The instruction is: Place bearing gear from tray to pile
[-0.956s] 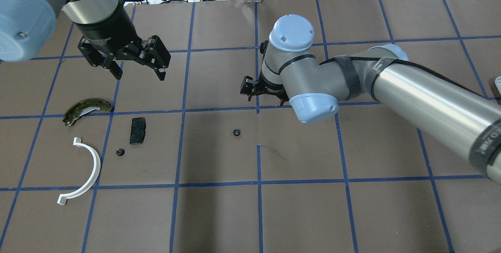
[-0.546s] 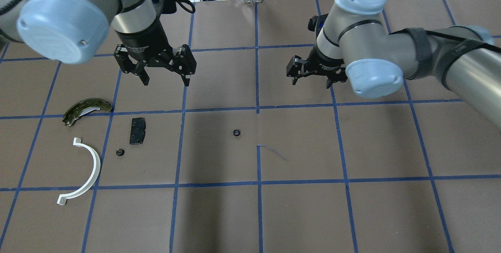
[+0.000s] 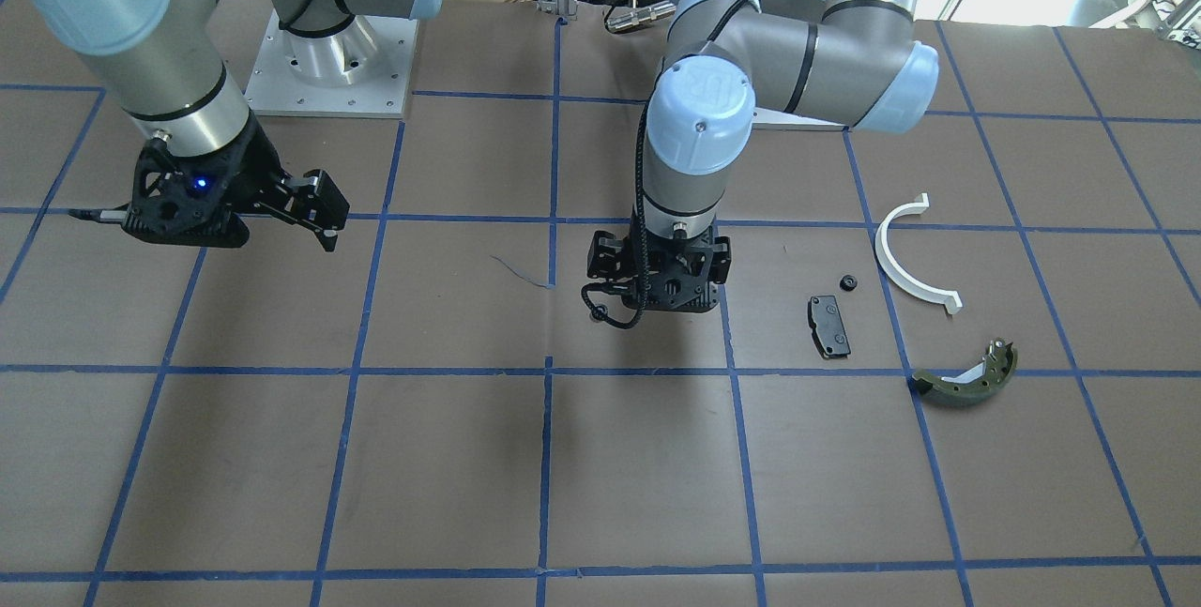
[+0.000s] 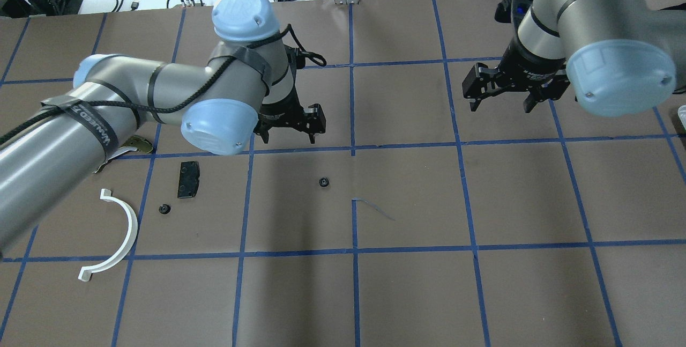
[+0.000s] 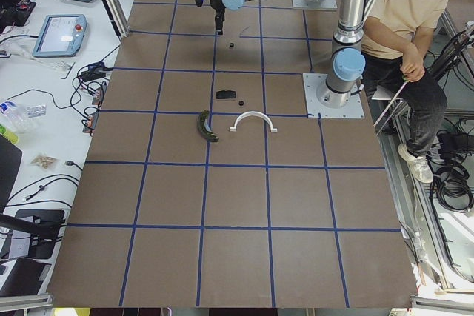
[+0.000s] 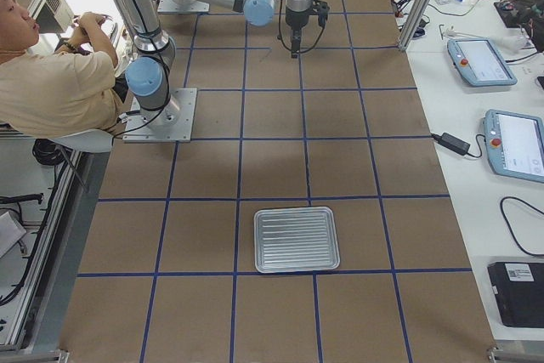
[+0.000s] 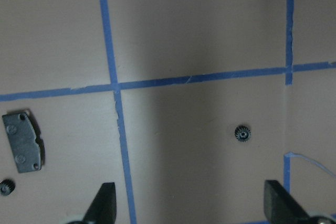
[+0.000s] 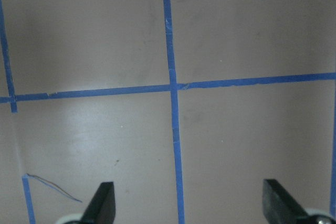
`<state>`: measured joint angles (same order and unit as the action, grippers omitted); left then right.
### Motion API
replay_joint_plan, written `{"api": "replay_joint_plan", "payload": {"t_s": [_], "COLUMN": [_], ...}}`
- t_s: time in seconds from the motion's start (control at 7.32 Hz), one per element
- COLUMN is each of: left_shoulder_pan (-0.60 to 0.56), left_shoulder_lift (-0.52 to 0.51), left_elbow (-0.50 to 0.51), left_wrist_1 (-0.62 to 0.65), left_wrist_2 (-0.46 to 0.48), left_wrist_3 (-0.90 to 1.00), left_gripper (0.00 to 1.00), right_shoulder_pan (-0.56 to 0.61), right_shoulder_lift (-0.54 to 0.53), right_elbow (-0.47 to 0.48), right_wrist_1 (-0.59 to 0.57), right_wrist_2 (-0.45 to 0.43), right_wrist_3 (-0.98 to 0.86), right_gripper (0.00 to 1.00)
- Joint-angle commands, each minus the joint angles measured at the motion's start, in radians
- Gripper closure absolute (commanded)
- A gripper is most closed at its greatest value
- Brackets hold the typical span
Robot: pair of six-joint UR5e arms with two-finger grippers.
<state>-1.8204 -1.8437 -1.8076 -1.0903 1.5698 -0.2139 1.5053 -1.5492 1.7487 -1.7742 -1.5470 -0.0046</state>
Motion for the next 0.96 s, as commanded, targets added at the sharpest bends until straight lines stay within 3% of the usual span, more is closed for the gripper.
{"api": "replay_joint_plan", "payload": {"t_s": [0.0,0.82], "left_shoulder_pan": [-0.036,-0.102], "left_shoulder_lift": [-0.04,-0.109], "left_elbow": [-0.167,-0.186], "left_wrist_1": [0.256,0.374], "left_wrist_2": [-0.004,0.007], "left_wrist_3": [-0.08,-0.114], "left_gripper": [0.0,0.0], "right_shoulder_pan": [-0.002,0.016], "right_shoulder_lift": [-0.02,-0.023], "right_elbow": [-0.131,-0.132], "right_wrist_1": [0.194,0.194], "right_wrist_2": [-0.016,0.001], "right_wrist_3": [-0.003,0.026], "right_gripper": [0.0,0.0]}}
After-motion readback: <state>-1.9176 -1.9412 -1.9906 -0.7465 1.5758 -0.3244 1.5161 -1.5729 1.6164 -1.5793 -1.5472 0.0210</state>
